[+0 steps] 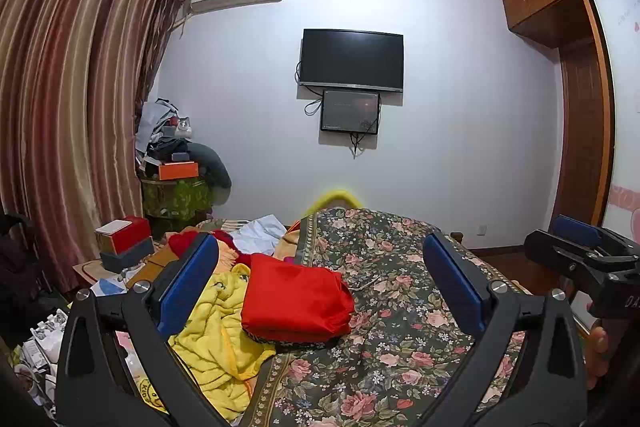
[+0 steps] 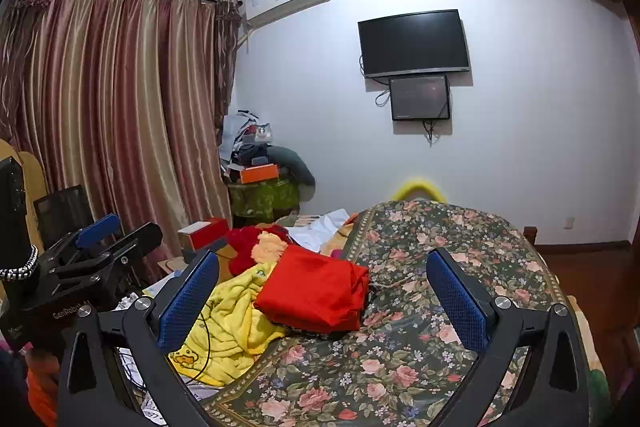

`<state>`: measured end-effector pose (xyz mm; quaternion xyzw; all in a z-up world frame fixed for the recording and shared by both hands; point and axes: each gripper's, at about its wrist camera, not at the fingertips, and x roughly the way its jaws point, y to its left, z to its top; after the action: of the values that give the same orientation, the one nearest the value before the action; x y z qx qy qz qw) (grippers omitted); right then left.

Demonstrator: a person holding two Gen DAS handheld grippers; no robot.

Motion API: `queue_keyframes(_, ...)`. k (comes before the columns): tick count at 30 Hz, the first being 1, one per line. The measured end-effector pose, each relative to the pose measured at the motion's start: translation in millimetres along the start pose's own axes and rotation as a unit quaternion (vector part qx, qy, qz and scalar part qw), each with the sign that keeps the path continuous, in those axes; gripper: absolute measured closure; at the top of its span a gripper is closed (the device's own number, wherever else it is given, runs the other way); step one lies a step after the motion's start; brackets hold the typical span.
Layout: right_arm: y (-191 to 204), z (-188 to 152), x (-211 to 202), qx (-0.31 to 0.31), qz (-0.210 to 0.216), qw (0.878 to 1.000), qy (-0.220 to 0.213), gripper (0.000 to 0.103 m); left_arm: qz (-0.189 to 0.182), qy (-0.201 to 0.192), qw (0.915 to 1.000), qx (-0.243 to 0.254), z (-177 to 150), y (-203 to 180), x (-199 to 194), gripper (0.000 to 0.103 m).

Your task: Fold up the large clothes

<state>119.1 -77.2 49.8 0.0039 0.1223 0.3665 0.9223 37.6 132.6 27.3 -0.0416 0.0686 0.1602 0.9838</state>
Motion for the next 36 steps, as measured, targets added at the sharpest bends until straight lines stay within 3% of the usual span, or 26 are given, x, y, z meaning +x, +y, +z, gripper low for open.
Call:
queue_keyframes(19, -0.3, 0.3, -0.5, 0.0, -0.003, 1.0, -0.003, 0.0, -0.027, 0.002, 0.9996, 0.001, 0.4, -1.2, -0.4, 0.0)
queue_keyframes(36, 5.0, 2.1, 6.6, 0.008, -0.013, 1.0, 0.003, 0.0, -0.028, 0.005, 0.9995, 0.015, -5.8, -11.0, 2.9, 0.0)
